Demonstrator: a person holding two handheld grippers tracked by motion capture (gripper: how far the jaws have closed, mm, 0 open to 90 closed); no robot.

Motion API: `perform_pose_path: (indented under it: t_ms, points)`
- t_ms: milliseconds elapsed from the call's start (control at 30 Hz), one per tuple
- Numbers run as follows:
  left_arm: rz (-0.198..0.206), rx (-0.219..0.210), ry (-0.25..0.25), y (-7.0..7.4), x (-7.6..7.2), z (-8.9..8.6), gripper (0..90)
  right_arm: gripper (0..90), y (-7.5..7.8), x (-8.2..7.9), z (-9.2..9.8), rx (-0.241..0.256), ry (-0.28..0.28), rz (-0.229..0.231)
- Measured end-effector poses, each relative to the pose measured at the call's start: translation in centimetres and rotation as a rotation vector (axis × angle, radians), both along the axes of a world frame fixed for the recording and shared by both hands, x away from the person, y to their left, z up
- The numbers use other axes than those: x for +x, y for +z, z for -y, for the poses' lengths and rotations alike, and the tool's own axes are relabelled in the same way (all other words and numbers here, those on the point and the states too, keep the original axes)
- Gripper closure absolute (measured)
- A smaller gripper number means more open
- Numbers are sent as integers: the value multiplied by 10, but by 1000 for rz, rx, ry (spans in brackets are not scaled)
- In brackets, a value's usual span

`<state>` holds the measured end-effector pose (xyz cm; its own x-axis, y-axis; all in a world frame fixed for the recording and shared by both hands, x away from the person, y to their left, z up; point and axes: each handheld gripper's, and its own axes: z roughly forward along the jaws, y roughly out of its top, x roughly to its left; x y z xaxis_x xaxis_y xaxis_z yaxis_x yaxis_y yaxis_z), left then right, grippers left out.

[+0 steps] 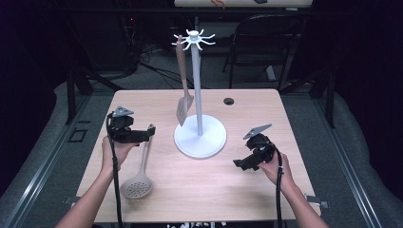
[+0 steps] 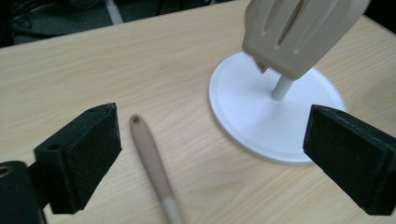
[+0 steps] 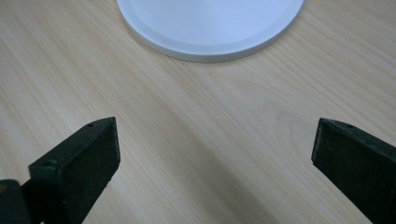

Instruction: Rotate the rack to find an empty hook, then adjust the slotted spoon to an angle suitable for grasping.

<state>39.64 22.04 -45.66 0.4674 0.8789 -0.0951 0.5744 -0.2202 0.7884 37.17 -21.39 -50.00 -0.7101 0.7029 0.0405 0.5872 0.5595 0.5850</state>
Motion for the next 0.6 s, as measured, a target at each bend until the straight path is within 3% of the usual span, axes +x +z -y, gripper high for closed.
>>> perform_pose_path:
  t_ms: [300,467,600]
  points:
    - [-145,11,43,-37,3,-8,82,8,1,-3,-2,-21,11,1]
    - [-222,60,61,-58,6,-15,169,9,0,-3,-3,-24,16,-4]
    - [-285,46,46,-71,10,-17,300,11,0,-2,-2,-40,18,-2]
